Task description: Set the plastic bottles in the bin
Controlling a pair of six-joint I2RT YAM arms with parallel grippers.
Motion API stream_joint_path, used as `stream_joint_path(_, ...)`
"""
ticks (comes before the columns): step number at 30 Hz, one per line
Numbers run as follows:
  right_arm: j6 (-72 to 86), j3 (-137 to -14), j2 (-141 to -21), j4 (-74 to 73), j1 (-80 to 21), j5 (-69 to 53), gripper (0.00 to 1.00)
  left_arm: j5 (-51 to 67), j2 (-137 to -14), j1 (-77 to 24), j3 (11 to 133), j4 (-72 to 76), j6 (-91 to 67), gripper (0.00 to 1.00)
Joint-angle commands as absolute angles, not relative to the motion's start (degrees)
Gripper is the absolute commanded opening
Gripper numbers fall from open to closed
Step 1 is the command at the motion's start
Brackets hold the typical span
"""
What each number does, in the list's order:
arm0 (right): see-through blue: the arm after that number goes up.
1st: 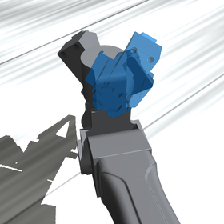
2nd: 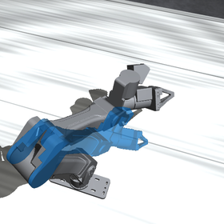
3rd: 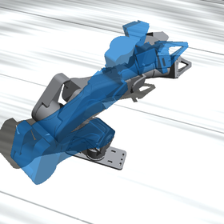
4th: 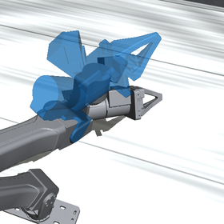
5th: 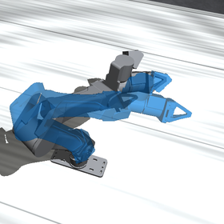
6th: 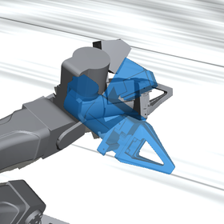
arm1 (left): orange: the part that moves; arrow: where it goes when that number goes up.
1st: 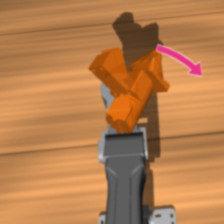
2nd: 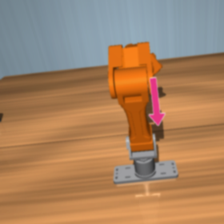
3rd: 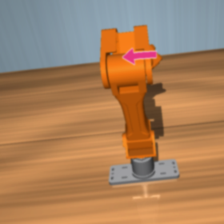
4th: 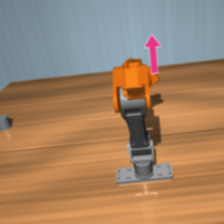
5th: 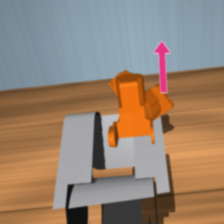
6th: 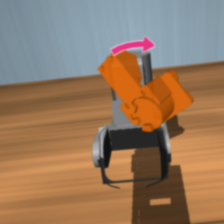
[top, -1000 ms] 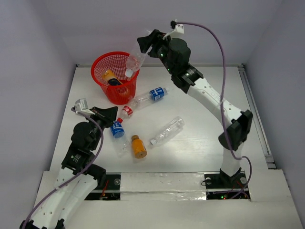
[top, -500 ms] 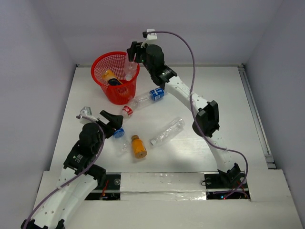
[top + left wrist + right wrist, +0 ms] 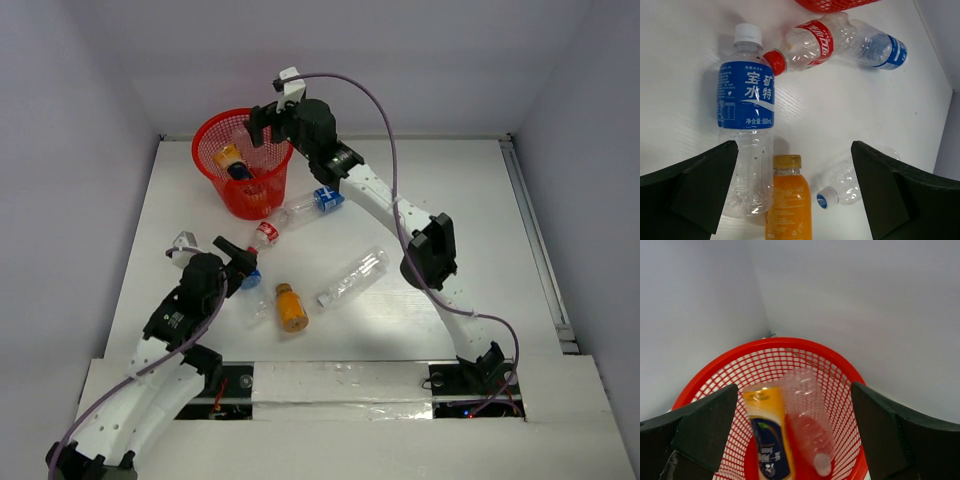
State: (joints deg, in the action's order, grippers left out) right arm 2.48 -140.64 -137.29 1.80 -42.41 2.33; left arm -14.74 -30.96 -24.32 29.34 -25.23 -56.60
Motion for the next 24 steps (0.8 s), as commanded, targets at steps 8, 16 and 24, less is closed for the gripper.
stream_joint_path(8,18.35,-98.66,-106.47,20.26,-43.24,-7.55,0.08,-18.99,-39.81,-24.43,21.98,-18.2,-59.77,0.97)
stream_joint_path(16,24.52,-76.65,-92.29,18.21,-48.95,-6.61,0.14,-20.12,-46.14,-24.43,22.67,-13.1,-56.6,0.95)
stream_joint_path(24,29.0,-62.93,-90.27,17.57,-50.8,-5.98,0.74,-22.5,-51.94,-23.91,22.06,-8.62,-55.63,0.82)
